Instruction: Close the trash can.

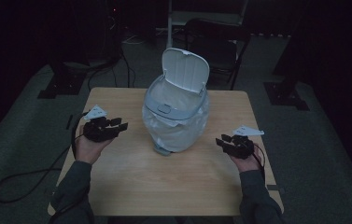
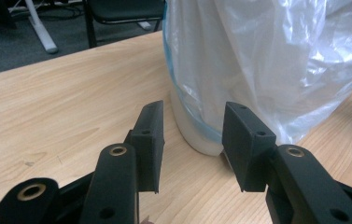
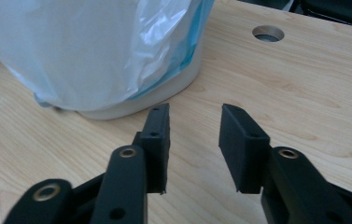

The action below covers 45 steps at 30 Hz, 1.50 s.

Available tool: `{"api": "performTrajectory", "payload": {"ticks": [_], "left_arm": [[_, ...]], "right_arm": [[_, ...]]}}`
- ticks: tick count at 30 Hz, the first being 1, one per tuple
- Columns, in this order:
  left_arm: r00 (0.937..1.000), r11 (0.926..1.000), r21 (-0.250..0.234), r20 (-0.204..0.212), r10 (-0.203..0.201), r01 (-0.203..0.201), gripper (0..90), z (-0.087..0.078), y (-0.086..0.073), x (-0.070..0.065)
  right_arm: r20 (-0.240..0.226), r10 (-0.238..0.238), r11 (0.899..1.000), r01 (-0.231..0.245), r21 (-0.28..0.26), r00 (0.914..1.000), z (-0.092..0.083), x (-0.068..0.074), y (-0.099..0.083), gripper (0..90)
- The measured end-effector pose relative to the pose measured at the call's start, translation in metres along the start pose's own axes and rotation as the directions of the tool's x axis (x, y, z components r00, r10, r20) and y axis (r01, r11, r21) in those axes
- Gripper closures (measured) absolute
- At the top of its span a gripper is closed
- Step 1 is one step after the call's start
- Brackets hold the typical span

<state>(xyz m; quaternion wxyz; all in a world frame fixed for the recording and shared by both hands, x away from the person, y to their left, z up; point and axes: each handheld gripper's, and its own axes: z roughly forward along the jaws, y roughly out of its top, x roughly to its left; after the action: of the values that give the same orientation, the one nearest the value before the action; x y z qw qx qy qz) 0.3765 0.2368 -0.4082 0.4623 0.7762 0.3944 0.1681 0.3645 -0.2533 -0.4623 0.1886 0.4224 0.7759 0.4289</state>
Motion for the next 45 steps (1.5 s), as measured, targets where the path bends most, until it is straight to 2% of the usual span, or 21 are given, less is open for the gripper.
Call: {"api": "performTrajectory", "payload": {"ticks": [4,12,25,27,28,32,37,39,42,45], "left_arm": [[1.0000,1.0000,0.005,0.003,-0.005,0.005,59.9,0.002,-0.003,0.000],[1.0000,0.9999,0.014,0.002,-0.010,0.010,59.9,0.006,-0.009,-0.001],[0.9999,0.9995,0.027,-0.007,-0.015,0.015,59.2,0.015,-0.021,-0.005],[0.9999,0.9995,0.028,-0.007,-0.014,0.015,59.2,0.016,-0.022,-0.005],[0.9998,0.9992,0.035,-0.003,-0.020,0.020,59.2,0.020,-0.025,-0.006],[0.9998,0.9987,0.047,0.006,-0.019,0.019,59.3,0.024,-0.026,-0.008],[0.9997,0.9986,0.050,0.014,-0.020,0.019,59.4,0.028,-0.027,-0.011],[0.9997,0.9984,0.054,0.016,-0.016,0.015,59.4,0.028,-0.027,-0.011],[0.9998,0.9984,0.055,0.014,-0.013,0.013,59.4,0.029,-0.028,-0.012],[0.9998,0.9984,0.055,0.018,-0.012,0.011,59.4,0.030,-0.028,-0.013]], "right_arm": [[-0.003,-0.002,1.000,0.002,-0.001,1.0000,0.000,-0.001,0.010,68.6],[0.016,-0.026,0.999,0.026,-0.022,0.9995,-0.003,0.000,0.028,70.6],[0.024,-0.008,0.997,0.010,-0.080,0.9997,-0.003,-0.008,0.059,79.2],[0.024,-0.008,0.997,0.010,-0.080,0.9997,-0.003,-0.008,0.059,79.2],[0.016,0.000,0.995,0.002,-0.099,0.9999,-0.004,-0.010,0.068,80.4],[0.010,0.012,0.992,-0.010,-0.124,0.9999,-0.005,-0.011,0.079,81.1],[0.011,0.005,0.990,-0.003,-0.140,0.9999,-0.003,-0.012,0.095,82.5],[-0.018,0.020,0.988,-0.023,-0.153,0.9996,-0.003,-0.012,0.102,83.0],[-0.019,0.010,0.988,-0.013,-0.156,0.9998,-0.002,-0.010,0.109,83.8],[-0.012,-0.013,0.986,0.011,-0.167,0.9998,-0.001,-0.008,0.123,89.3]]}}
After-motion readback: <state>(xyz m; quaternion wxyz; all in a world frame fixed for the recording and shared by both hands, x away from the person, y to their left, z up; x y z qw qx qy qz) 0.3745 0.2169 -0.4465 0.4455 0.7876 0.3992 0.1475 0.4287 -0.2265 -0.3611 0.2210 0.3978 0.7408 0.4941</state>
